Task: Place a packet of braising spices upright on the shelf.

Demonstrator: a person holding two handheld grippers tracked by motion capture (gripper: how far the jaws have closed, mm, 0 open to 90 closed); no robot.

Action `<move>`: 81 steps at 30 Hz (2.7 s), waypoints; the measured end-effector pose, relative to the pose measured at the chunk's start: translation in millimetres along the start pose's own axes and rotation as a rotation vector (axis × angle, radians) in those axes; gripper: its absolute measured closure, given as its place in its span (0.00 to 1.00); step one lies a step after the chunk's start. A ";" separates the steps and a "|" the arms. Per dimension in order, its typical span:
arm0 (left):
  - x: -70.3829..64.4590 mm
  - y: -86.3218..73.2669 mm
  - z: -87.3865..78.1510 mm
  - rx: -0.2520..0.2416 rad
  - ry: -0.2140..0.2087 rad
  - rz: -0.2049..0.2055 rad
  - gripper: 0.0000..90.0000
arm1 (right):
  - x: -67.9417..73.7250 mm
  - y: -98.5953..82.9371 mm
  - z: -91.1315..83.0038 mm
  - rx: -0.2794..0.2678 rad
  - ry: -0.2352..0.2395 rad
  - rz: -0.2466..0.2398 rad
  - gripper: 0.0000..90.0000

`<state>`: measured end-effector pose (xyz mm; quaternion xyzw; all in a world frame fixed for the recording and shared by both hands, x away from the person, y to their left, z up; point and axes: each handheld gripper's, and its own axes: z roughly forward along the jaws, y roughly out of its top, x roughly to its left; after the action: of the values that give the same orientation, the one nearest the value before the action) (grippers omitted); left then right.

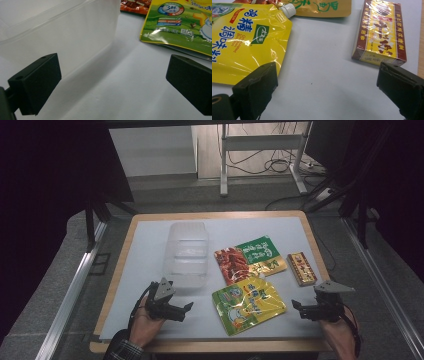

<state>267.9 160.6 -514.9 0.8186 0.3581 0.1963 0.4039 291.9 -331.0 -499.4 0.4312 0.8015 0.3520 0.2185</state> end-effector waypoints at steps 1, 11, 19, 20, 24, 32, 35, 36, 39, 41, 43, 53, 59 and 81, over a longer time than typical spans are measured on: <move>-1.3 0.7 0.1 0.000 0.001 0.003 0.00 | 0.0 0.1 -0.1 -0.001 0.000 0.000 0.04; -8.7 5.5 -0.4 -0.013 -0.036 0.003 0.00 | 0.4 1.5 -0.1 -0.006 -0.005 -0.006 0.04; -13.4 8.4 -0.4 -0.001 -0.037 0.027 0.06 | 0.8 2.4 -0.1 -0.012 -0.008 -0.010 0.04; -13.8 8.8 -0.6 -0.001 -0.037 0.030 0.07 | 0.8 2.4 0.0 -0.012 -0.007 -0.009 0.04; -16.5 10.3 0.2 -0.002 -0.051 0.031 0.12 | 0.9 2.3 -0.3 -0.017 -0.007 -0.010 0.04; -22.4 14.0 3.3 0.008 -0.089 0.035 0.24 | 0.8 2.4 0.3 -0.018 -0.008 -0.009 0.04; -22.8 15.4 4.4 0.011 -0.114 0.028 0.30 | 0.9 2.5 -0.1 -0.023 -0.006 -0.010 0.04; -23.1 15.6 4.6 0.010 -0.116 0.028 0.32 | 1.0 2.6 -0.2 -0.024 -0.007 -0.012 0.04; -24.3 17.1 6.2 0.003 -0.134 0.039 0.38 | 1.1 2.6 -0.1 -0.024 -0.008 -0.013 0.04; -25.1 17.8 8.0 -0.006 -0.146 0.039 0.42 | 1.3 2.7 -0.1 -0.025 -0.008 -0.012 0.04; -26.1 18.6 10.1 -0.007 -0.154 0.044 0.46 | 1.5 2.9 -0.1 -0.028 -0.009 -0.013 0.04; -32.9 23.2 21.5 -0.012 -0.202 0.072 0.68 | 1.9 3.4 0.2 -0.030 -0.007 -0.017 0.04; -38.8 26.9 29.4 -0.022 -0.233 0.092 0.87 | 2.6 3.6 1.4 -0.023 -0.004 -0.021 0.04; -62.6 34.8 62.9 -0.014 -0.295 0.168 1.00 | 4.8 5.7 4.9 -0.019 0.008 -0.032 0.04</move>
<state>279.5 66.7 -526.5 0.8627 0.2238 0.1098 0.4400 295.6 -323.0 -498.5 0.4148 0.8059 0.3577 0.2250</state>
